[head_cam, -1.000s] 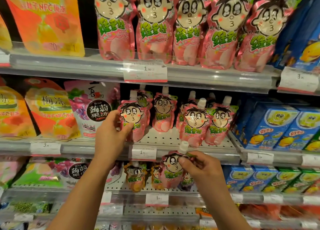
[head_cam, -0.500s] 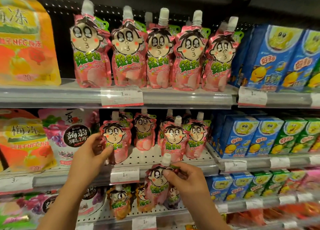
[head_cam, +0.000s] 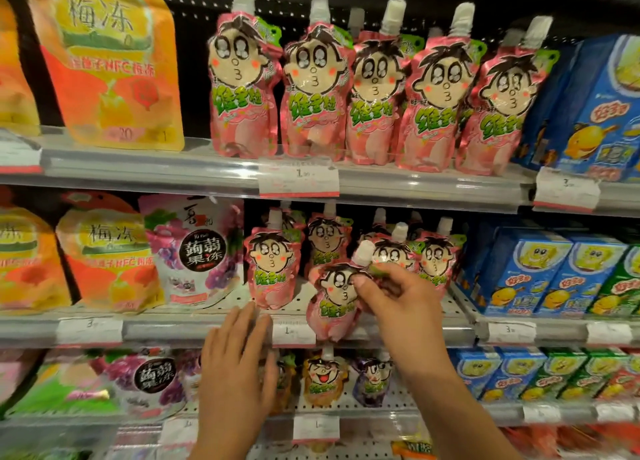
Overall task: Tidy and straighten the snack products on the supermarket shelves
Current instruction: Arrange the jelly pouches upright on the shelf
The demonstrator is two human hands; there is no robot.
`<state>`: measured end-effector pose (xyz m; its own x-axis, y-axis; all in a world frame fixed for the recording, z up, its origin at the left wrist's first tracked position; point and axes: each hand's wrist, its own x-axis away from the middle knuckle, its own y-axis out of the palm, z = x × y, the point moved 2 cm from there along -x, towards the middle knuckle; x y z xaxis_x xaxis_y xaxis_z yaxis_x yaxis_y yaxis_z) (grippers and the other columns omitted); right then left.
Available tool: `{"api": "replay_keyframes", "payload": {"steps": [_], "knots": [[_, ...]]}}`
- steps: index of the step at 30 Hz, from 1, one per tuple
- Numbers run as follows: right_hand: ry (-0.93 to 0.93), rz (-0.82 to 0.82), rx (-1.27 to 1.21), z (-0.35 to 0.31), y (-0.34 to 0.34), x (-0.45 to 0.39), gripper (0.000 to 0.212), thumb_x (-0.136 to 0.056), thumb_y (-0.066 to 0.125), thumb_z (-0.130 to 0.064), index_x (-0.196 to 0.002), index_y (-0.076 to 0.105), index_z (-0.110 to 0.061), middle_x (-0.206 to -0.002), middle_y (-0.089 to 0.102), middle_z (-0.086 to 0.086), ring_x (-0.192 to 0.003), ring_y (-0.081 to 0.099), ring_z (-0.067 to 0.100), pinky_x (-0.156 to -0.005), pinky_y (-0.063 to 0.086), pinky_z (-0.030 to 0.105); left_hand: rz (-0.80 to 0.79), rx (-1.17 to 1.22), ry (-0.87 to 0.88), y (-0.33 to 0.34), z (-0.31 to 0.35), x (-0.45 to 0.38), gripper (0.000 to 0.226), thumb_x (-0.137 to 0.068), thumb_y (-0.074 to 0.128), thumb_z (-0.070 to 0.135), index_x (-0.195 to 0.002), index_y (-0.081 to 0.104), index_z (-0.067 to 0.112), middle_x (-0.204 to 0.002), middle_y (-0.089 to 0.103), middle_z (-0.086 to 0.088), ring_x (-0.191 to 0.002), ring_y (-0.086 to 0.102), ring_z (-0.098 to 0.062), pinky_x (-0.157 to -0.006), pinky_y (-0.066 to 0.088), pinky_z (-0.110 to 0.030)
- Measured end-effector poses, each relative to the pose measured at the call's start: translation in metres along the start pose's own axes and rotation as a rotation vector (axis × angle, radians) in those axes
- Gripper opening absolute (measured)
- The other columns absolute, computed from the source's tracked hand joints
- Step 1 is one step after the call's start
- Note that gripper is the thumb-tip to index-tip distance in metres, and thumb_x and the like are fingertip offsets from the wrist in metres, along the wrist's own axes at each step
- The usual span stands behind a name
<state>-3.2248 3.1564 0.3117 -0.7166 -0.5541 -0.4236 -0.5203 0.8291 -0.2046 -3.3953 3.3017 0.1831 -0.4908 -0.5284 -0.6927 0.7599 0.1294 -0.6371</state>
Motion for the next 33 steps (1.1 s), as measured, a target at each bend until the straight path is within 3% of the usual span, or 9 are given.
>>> {"api": "replay_keyframes", "payload": {"steps": [5, 11, 16, 19, 23, 30, 33], "knots": [[-0.075, 0.06, 0.087, -0.016, 0.02, -0.023, 0.004, -0.092, 0.071, -0.032, -0.089, 0.073, -0.03, -0.077, 0.074, -0.007, -0.073, 0.072, 0.016, -0.071, 0.06, 0.048, -0.1, -0.097, 0.099, 0.01, -0.011, 0.008, 0.061, -0.092, 0.043, 0.033, -0.152, 0.045, 0.021, -0.169, 0.019, -0.007, -0.155, 0.017, -0.031, -0.119, 0.02, -0.057], [-0.193, 0.086, 0.36, -0.019, 0.031, -0.044, 0.004, -0.092, 0.071, -0.029, -0.088, 0.07, -0.029, -0.071, 0.066, -0.01, -0.069, 0.06, 0.005, -0.059, 0.042, 0.024, -0.147, -0.164, 0.101, 0.012, -0.016, 0.01, 0.065, -0.091, 0.042, 0.031, -0.155, 0.04, 0.021, -0.169, 0.016, -0.009, -0.156, 0.015, -0.033, -0.12, 0.019, -0.057], [-0.133, -0.017, 0.484, -0.007, 0.035, -0.052, 0.008, -0.094, 0.068, -0.028, -0.097, 0.073, -0.022, -0.084, 0.068, -0.005, -0.076, 0.061, 0.012, -0.064, 0.038, 0.027, -0.148, -0.172, 0.099, 0.013, -0.016, 0.012, 0.066, -0.091, 0.041, 0.03, -0.156, 0.037, 0.021, -0.17, 0.014, -0.01, -0.156, 0.015, -0.033, -0.12, 0.017, -0.057], [-0.126, -0.022, 0.497, -0.01, 0.031, -0.057, 0.014, -0.093, 0.07, -0.022, -0.105, 0.072, -0.017, -0.082, 0.067, -0.005, -0.07, 0.06, 0.013, -0.061, 0.04, 0.028, -0.144, -0.151, 0.093, 0.013, -0.016, 0.012, 0.066, -0.091, 0.04, 0.029, -0.157, 0.037, 0.021, -0.17, 0.013, -0.009, -0.156, 0.014, -0.033, -0.121, 0.015, -0.057], [-0.116, -0.056, 0.555, -0.014, 0.03, -0.062, 0.028, -0.093, 0.068, -0.019, -0.121, 0.069, -0.015, -0.097, 0.07, -0.003, -0.079, 0.062, 0.016, -0.076, 0.048, 0.027, -0.133, -0.113, 0.082, 0.013, -0.015, 0.013, 0.067, -0.091, 0.041, 0.026, -0.157, 0.036, 0.022, -0.17, 0.013, -0.007, -0.156, 0.013, -0.032, -0.122, 0.014, -0.058], [-0.132, -0.013, 0.58, -0.013, 0.031, -0.057, 0.028, -0.095, 0.066, -0.02, -0.123, 0.067, -0.018, -0.091, 0.073, 0.0, -0.079, 0.067, 0.019, -0.075, 0.049, 0.027, -0.127, -0.1, 0.094, 0.013, -0.015, 0.011, 0.067, -0.09, 0.042, 0.025, -0.157, 0.037, 0.022, -0.17, 0.013, -0.007, -0.157, 0.012, -0.032, -0.123, 0.013, -0.058], [-0.198, 0.042, 0.475, -0.013, 0.028, -0.046, 0.033, -0.094, 0.067, -0.019, -0.127, 0.062, -0.022, -0.094, 0.07, -0.006, -0.083, 0.067, 0.012, -0.082, 0.056, 0.035, -0.118, -0.099, 0.099, 0.012, -0.015, 0.012, 0.067, -0.089, 0.042, 0.024, -0.156, 0.038, 0.022, -0.17, 0.013, -0.007, -0.157, 0.012, -0.032, -0.124, 0.011, -0.056]]}}
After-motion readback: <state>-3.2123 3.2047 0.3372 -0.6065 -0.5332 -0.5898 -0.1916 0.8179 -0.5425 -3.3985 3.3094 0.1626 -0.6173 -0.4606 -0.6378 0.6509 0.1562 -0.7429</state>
